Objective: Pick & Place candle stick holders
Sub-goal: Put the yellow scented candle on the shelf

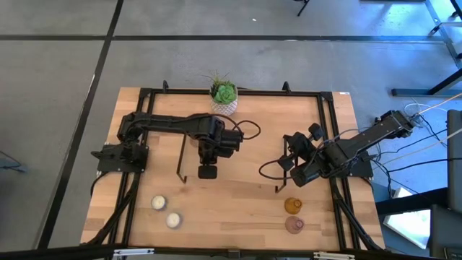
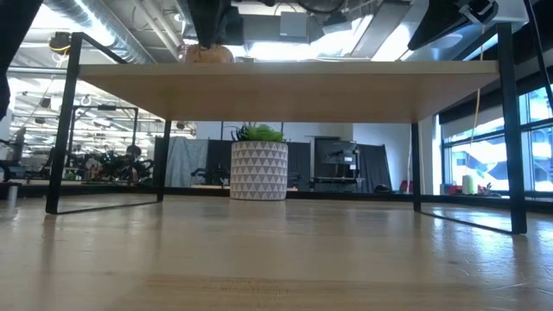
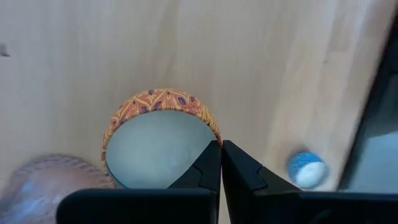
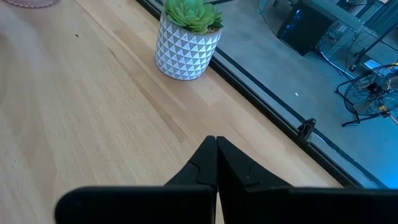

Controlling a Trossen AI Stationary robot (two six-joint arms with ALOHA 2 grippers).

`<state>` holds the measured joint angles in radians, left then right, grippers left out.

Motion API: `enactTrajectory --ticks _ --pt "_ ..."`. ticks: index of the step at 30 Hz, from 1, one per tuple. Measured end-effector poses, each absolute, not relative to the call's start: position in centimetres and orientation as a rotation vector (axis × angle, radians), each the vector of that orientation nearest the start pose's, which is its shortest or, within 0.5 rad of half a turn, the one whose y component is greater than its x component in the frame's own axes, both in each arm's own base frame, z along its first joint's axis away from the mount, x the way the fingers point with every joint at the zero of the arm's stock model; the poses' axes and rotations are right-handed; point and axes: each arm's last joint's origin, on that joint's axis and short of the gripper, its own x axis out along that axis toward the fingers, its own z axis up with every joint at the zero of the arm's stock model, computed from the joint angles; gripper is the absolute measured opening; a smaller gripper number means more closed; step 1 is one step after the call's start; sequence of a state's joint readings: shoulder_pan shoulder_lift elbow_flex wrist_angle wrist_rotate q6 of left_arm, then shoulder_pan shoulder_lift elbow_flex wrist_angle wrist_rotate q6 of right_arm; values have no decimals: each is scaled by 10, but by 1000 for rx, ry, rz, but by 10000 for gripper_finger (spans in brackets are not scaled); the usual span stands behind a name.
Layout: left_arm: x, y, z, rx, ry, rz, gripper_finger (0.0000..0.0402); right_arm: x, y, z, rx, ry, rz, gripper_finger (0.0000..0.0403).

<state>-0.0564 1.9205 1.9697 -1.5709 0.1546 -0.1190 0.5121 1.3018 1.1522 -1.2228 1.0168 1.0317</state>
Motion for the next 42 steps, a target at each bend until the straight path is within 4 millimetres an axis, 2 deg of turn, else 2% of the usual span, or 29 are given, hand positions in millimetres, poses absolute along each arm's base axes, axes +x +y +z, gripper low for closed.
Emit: enactTrajectory --ticks 6,12,16,20,26,30,33,42 --pt "356 -31 327 -235 1540 -91 1 202 85 299 -23 636 -822 0" --pt "346 -48 338 -188 1508 -15 1 200 84 292 -38 655 -826 0" --pt "329 -56 351 -201 1469 34 1 200 85 292 -31 666 -820 0" --pt "305 -60 349 -233 1479 99 1 200 85 292 -30 666 -821 0" --pt "283 -57 339 -300 1354 78 1 201 84 292 -25 657 -825 0" --pt "273 -49 327 -319 1416 102 1 204 81 292 -17 650 -835 0" --pt "274 -43 320 -315 1436 102 1 205 79 292 -18 651 -841 0" --pt "276 -36 318 -320 1441 101 1 206 79 292 -18 658 -837 0"
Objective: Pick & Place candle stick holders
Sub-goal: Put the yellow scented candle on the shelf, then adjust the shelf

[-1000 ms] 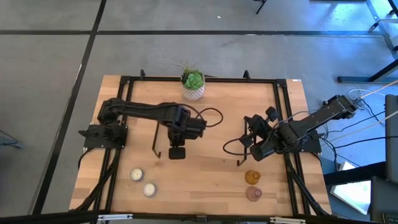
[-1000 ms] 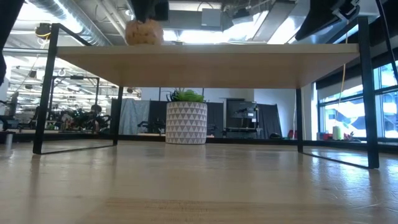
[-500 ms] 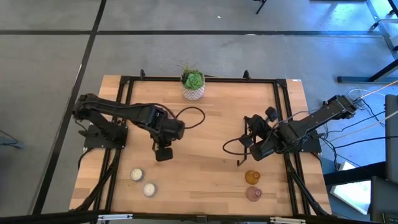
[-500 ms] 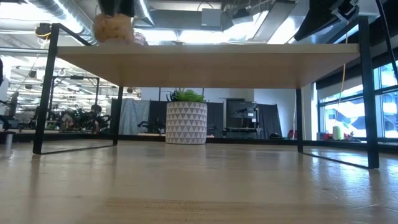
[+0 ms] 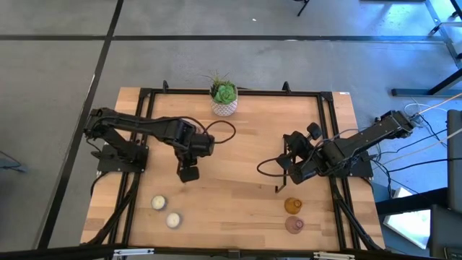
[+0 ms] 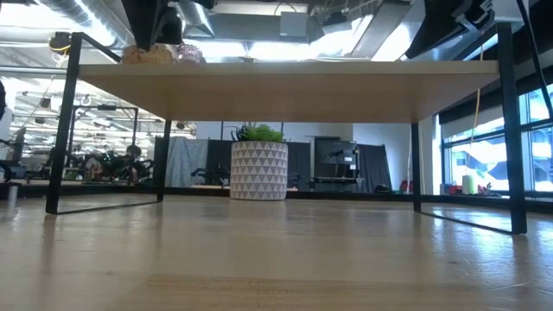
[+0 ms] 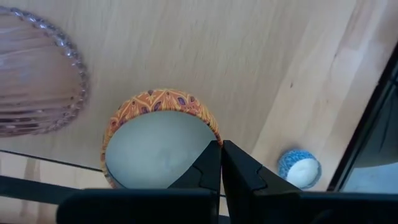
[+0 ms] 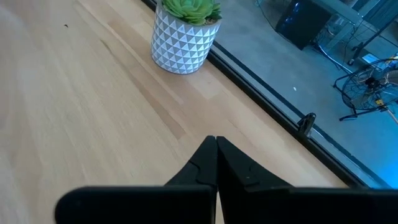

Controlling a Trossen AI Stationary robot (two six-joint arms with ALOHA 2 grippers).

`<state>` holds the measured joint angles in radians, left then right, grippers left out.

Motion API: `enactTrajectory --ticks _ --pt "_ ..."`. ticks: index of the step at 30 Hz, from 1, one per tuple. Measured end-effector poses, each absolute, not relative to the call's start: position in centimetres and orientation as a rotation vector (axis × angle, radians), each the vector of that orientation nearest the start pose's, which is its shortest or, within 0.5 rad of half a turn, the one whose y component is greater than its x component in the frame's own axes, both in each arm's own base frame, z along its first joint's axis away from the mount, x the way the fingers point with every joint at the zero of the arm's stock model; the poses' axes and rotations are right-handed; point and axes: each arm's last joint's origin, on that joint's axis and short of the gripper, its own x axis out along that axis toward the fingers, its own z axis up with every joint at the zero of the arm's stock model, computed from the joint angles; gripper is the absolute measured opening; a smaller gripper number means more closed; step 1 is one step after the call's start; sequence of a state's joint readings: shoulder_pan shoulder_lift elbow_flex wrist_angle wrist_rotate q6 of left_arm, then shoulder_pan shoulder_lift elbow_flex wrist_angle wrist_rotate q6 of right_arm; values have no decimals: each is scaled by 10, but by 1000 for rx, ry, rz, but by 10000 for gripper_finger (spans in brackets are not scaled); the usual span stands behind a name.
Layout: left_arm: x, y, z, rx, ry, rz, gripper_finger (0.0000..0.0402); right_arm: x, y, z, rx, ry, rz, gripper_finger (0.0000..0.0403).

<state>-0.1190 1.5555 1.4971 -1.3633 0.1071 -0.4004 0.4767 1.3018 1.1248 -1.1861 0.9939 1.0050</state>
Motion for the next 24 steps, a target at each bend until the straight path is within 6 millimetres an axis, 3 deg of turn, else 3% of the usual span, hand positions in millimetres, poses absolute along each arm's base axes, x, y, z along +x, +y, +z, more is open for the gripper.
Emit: enactTrajectory --ticks 6,16,21,24 --pt "276 -39 318 -300 1439 103 13 205 79 292 -20 660 -837 0" --pt "275 -38 319 -284 1441 135 80 206 79 292 -18 658 -836 0" --pt "272 -39 333 -289 1427 134 105 206 79 292 -20 659 -836 0" --pt "272 -44 352 -269 1363 121 110 206 79 292 -20 659 -836 0"
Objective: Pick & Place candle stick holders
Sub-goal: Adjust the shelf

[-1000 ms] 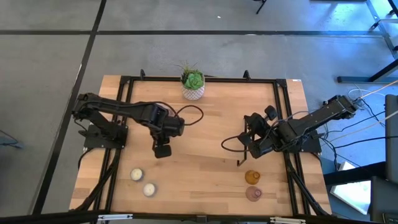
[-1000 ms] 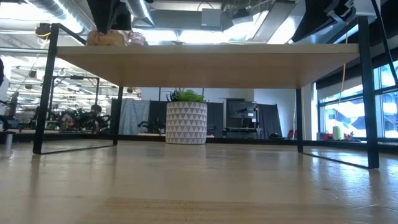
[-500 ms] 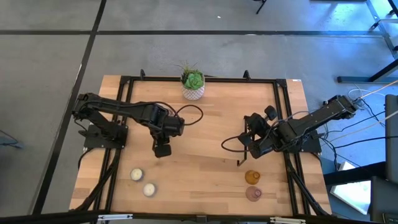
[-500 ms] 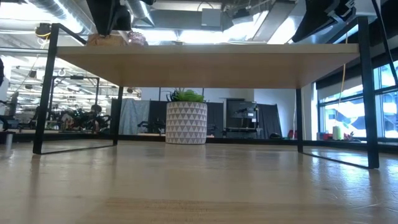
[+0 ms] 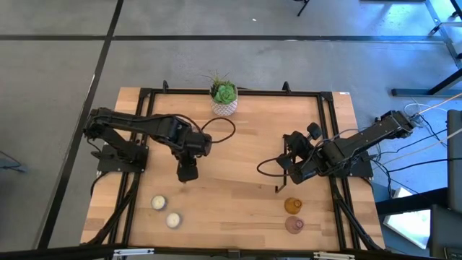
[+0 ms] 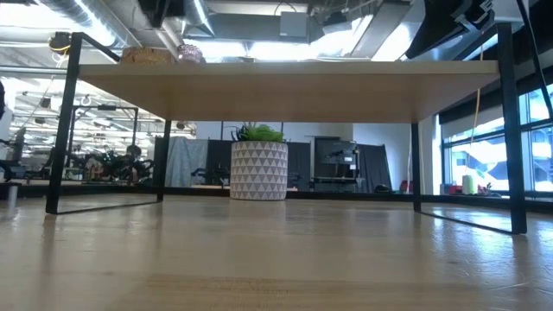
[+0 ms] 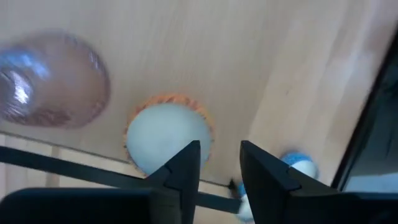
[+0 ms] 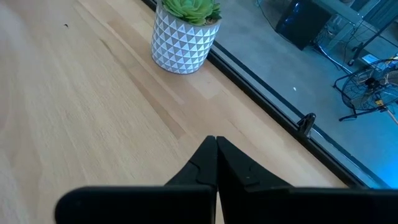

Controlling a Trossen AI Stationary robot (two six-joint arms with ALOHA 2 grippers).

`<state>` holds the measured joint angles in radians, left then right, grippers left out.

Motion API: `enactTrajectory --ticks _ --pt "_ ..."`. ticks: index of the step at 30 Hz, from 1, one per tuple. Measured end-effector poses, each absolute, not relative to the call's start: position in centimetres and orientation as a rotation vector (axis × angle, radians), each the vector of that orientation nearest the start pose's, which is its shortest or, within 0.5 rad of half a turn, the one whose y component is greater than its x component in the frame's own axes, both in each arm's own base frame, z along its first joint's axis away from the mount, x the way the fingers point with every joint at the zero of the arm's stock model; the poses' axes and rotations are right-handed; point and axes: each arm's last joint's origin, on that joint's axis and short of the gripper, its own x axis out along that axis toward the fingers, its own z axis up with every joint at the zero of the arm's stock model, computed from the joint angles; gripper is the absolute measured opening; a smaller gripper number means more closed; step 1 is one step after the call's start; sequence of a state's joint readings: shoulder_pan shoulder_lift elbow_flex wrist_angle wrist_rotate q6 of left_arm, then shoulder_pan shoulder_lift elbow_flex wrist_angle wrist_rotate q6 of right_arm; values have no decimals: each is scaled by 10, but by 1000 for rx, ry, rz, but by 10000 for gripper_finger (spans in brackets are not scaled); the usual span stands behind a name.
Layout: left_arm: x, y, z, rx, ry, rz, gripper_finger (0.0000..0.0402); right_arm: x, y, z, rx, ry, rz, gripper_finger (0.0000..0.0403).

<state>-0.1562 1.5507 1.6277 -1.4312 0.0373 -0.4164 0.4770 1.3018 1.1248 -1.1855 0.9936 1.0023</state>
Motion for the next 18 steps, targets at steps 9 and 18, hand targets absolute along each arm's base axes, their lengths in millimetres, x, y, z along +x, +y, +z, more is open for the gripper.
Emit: enactTrajectory --ticks 9,18 --pt "274 -88 394 -291 1098 -37 104 205 80 292 -50 667 -824 0" --pt "257 -166 380 -301 1025 -123 102 201 91 292 -87 687 -753 0"
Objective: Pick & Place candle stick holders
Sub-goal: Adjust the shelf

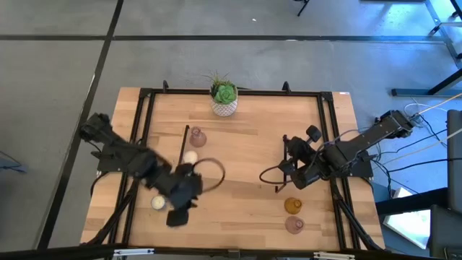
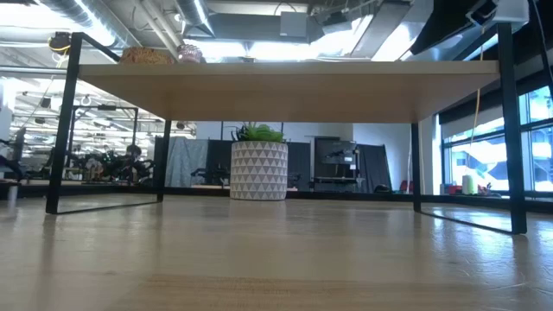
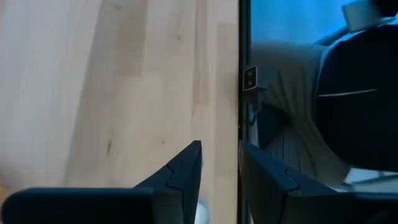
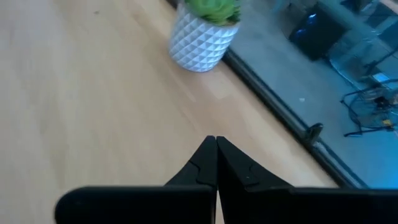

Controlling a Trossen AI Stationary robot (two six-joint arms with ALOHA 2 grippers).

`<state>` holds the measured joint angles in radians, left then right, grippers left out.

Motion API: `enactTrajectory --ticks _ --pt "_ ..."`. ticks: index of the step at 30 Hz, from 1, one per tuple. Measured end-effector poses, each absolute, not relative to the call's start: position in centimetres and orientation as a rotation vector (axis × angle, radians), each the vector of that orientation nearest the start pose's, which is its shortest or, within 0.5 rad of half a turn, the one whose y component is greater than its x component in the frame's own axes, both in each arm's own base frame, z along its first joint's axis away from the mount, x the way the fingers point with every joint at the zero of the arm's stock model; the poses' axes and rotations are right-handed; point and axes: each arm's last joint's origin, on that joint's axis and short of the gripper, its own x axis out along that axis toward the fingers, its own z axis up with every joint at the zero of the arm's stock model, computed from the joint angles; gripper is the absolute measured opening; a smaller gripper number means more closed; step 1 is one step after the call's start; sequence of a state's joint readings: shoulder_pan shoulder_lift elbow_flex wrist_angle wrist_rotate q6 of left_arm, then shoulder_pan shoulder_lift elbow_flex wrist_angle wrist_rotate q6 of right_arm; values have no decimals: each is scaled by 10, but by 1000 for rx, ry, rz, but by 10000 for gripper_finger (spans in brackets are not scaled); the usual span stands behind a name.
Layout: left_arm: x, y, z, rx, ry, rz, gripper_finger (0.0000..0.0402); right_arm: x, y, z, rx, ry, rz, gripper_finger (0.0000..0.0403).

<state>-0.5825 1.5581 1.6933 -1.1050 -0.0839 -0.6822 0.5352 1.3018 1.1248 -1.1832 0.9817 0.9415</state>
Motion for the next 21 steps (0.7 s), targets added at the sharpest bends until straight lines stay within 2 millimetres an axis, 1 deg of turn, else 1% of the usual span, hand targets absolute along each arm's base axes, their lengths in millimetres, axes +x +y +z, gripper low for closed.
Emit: enactTrajectory --ticks 2,4,7,9,11,13,15,17,21 --pt "248 -181 374 -240 995 -99 102 200 96 291 -72 710 -713 0" --pt "239 -194 367 -136 934 -53 102 199 101 292 -48 730 -667 0" --pt "225 -209 361 79 761 80 102 201 110 294 -11 753 -574 0" --pt "220 -214 357 221 624 196 102 201 116 295 19 800 -491 0" --pt "216 -216 356 347 489 332 102 199 123 297 64 844 -414 0" --pt "213 -215 357 427 355 475 102 197 129 297 103 877 -349 0" --pt "212 -213 355 487 268 582 102 194 136 297 144 907 -301 0" --pt "212 -210 353 530 204 664 102 190 142 296 197 946 -265 0" --pt "224 -197 353 516 206 731 102 180 153 294 319 1023 -224 0"
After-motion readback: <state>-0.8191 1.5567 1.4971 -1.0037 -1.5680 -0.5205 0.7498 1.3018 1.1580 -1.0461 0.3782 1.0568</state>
